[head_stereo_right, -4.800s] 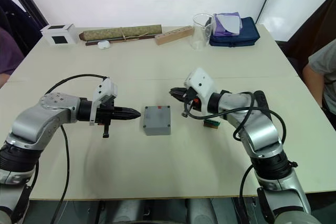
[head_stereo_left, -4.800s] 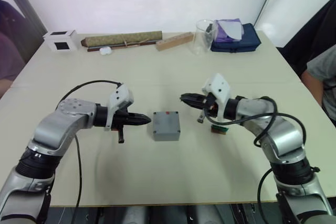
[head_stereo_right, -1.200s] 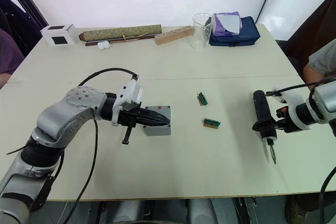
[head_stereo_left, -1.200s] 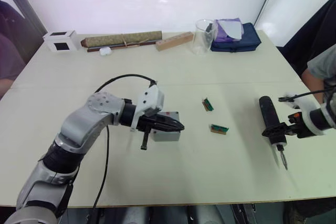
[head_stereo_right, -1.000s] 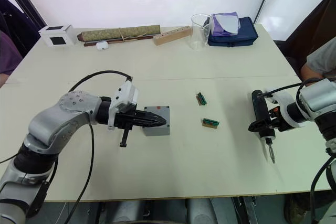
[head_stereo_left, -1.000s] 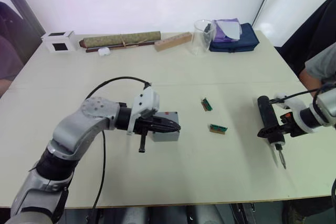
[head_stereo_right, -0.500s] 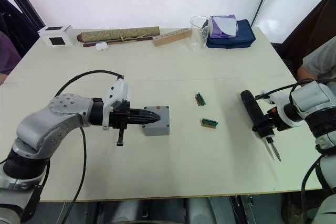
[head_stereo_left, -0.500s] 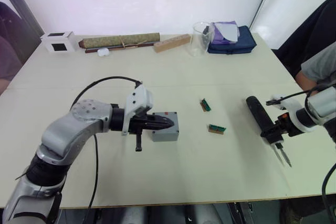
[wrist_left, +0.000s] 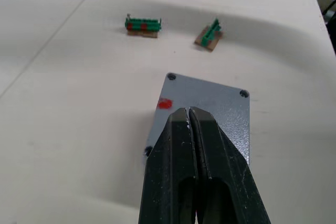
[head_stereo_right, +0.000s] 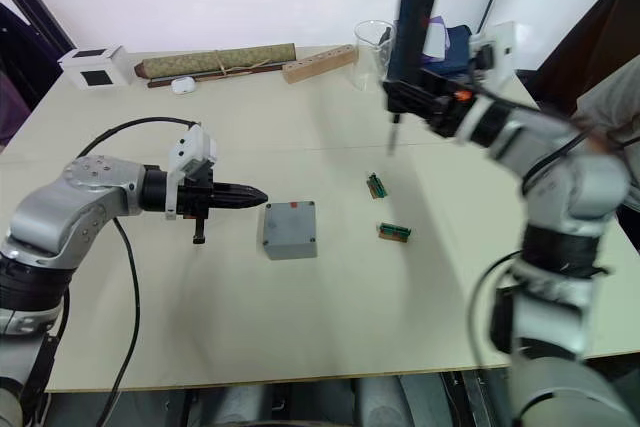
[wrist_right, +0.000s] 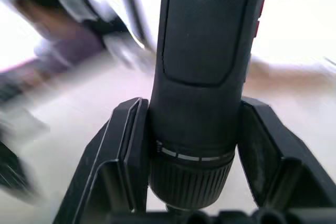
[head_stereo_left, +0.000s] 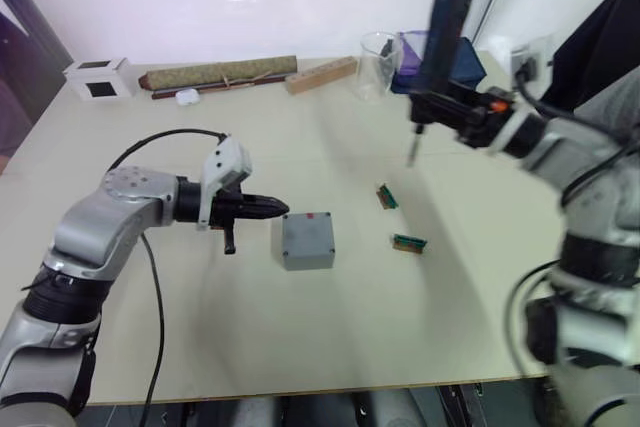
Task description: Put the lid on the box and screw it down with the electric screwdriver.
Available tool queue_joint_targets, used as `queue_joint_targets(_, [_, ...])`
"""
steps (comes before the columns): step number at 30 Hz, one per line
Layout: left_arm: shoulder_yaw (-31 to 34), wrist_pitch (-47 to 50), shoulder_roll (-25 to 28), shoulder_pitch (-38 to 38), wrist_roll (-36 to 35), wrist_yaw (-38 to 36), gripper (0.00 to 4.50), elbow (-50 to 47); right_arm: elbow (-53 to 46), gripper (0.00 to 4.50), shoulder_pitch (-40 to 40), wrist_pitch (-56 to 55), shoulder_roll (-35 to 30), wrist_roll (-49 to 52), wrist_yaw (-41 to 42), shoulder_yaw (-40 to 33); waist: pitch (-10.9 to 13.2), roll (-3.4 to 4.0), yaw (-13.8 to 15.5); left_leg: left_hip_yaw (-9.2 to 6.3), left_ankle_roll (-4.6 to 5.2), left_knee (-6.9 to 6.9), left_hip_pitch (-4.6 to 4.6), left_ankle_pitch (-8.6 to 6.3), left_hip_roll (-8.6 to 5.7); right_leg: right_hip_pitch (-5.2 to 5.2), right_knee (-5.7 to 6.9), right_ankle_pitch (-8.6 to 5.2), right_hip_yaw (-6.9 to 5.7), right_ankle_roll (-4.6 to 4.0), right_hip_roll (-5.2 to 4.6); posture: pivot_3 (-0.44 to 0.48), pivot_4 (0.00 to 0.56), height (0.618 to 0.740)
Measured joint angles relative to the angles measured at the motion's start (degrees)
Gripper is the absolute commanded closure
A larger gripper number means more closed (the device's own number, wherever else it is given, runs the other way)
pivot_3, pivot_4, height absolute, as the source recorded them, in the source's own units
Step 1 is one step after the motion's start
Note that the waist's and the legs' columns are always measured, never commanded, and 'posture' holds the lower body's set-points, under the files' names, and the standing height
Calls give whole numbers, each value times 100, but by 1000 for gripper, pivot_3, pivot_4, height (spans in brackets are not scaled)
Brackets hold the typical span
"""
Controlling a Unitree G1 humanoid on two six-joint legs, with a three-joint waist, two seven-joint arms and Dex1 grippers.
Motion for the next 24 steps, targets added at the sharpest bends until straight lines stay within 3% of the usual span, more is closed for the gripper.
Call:
queue_joint_targets(5, [-182, -18, -366, -8, 127, -10, 4500, 215, -1100, 2428, 976, -748, 662, -90, -544, 574, -4, -8, 132, 8, 0, 12, 0, 0, -25, 17, -15, 5, 4, 9, -22, 0, 150, 740])
queue_joint_targets(16, [-584, -433, -816, 9, 650, 113, 4500, 356, -1462, 2428, 2115, -2041, 681, -1163, -753, 1938, -5, -7, 30, 6, 0, 4, 14, 0, -15, 15, -5, 4, 4, 9, -8, 0, 150, 740])
queue_joint_targets(24, [-790, -926, -1065, 81, 1020, 188, 4500, 704, -1362, 2428, 2221, -2629, 686, -1665, -740, 2429, -7, -8, 36, 4, 0, 6, 24, 1, -15, 25, -4, 4, 4, 8, -7, 0, 150, 740])
